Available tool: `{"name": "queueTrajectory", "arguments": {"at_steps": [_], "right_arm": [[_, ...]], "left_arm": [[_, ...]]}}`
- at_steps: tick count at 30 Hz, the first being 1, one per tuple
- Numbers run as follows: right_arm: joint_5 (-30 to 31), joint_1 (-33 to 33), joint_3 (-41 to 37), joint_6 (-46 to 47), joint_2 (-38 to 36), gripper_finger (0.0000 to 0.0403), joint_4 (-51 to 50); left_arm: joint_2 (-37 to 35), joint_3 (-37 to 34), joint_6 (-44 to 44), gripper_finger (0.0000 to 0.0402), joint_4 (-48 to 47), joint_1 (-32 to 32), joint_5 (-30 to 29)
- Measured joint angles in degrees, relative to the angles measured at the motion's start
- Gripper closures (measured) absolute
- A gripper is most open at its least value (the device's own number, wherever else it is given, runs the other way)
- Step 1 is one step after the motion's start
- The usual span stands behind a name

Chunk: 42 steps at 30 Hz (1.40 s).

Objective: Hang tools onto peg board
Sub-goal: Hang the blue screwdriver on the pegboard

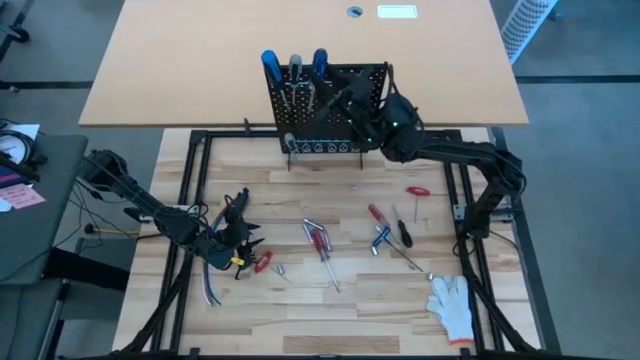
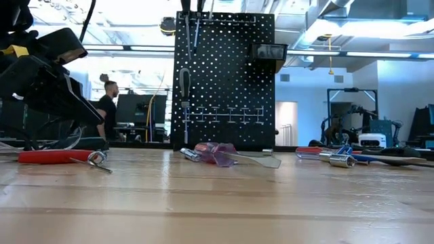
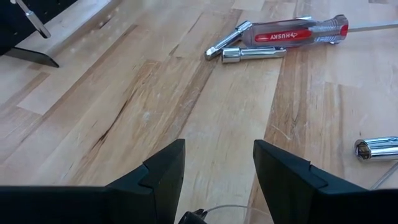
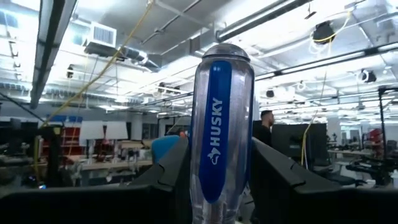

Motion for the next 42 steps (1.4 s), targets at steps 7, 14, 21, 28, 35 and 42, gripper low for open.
{"name": "queueTrajectory", "arguments": {"at_steps": [7,14,21,28,35,42], "right_arm": [[-5.2,-2.7,0.0,1.6,0.1,0.0276,0.7],[-8.8,-4.3,0.0,1.8,0.7,0.0276,1.1],[-11.8,-4.9,0.6,1.8,4.1,0.0276,4.5],[-11.8,-5.3,3.7,1.8,5.6,0.0276,2.1],[-11.7,-5.2,9.0,3.2,5.2,0.0276,-10.4],[-12.3,-4.5,11.3,3.3,5.1,0.0276,-13.0]], "left_arm": [[0.0,0.0,0.0,0.0217,0.0,0.0,-0.5],[0.0,0.0,0.0,0.0217,0.0,0.0,-0.7],[0.0,0.0,0.0,0.0217,0.1,0.0,-0.8],[0.0,0.0,0.1,0.0217,0.0,0.0,-0.8],[0.0,0.0,0.1,0.0217,0.0,0.0,-0.9],[0.0,0.0,0.1,0.0217,0.0,0.0,-1.0]]}}
